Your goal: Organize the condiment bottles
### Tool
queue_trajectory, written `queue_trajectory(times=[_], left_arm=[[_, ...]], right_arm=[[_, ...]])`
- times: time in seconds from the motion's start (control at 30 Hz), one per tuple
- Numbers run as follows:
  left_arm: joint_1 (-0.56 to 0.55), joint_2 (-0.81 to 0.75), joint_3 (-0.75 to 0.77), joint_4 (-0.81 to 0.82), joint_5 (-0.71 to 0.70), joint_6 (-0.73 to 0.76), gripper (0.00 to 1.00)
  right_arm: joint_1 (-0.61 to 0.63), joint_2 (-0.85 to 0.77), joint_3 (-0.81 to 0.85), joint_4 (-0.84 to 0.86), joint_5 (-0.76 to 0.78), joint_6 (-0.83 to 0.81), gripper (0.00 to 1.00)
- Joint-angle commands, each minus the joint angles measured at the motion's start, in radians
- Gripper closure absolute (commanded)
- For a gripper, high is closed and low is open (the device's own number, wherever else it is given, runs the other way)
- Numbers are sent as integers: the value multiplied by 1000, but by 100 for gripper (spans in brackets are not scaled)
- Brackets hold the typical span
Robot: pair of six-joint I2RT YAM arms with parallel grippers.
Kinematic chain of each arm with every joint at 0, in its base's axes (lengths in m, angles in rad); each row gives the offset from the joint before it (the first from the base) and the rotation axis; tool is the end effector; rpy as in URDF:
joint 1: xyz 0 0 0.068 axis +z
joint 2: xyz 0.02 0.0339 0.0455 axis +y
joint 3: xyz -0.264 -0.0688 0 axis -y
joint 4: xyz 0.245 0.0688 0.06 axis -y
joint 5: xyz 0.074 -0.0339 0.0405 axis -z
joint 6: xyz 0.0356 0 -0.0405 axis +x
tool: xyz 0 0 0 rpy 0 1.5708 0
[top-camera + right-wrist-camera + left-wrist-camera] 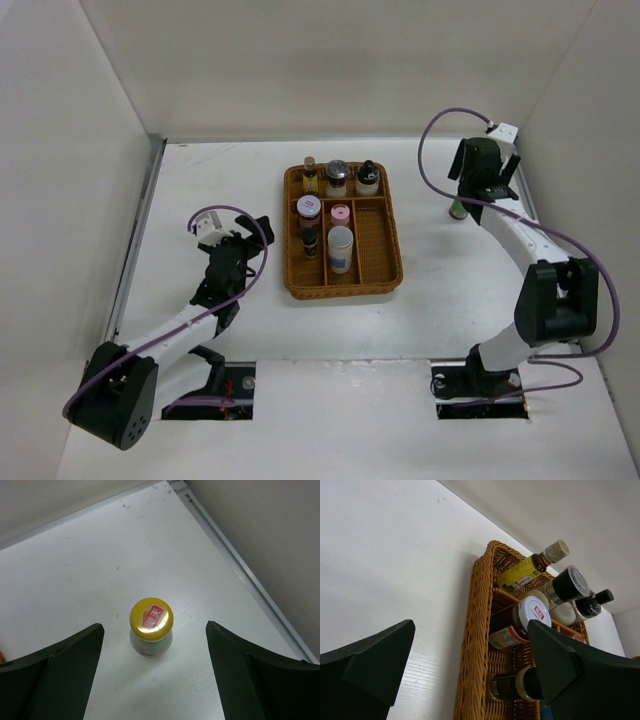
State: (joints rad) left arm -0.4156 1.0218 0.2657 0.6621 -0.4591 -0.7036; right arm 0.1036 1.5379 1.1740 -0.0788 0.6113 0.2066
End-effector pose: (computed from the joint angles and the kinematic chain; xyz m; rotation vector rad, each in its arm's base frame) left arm 0.1958 -0.0692 0.2043 -0.5803 1.5724 -0.4675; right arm 0.3550 0.0164 0.3020 0.4799 1.8911 -0.4095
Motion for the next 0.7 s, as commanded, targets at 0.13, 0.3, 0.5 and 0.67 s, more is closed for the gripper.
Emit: queue_trajectory(times=[0.13, 0.3, 0.5, 0.67], left_arm=[[-4, 0, 3, 48, 14, 3, 0], [1, 6, 3, 48, 14, 3, 0], [-1, 18, 6, 53, 16, 3, 2], [1, 18, 7, 57, 31, 3, 4]], right_arm=[[-11, 65, 101, 36, -64, 4, 18], [-18, 88, 84, 50, -54, 11, 24], [-38, 105, 95, 51, -58, 5, 33], [-48, 125, 107, 45, -59, 7, 45]])
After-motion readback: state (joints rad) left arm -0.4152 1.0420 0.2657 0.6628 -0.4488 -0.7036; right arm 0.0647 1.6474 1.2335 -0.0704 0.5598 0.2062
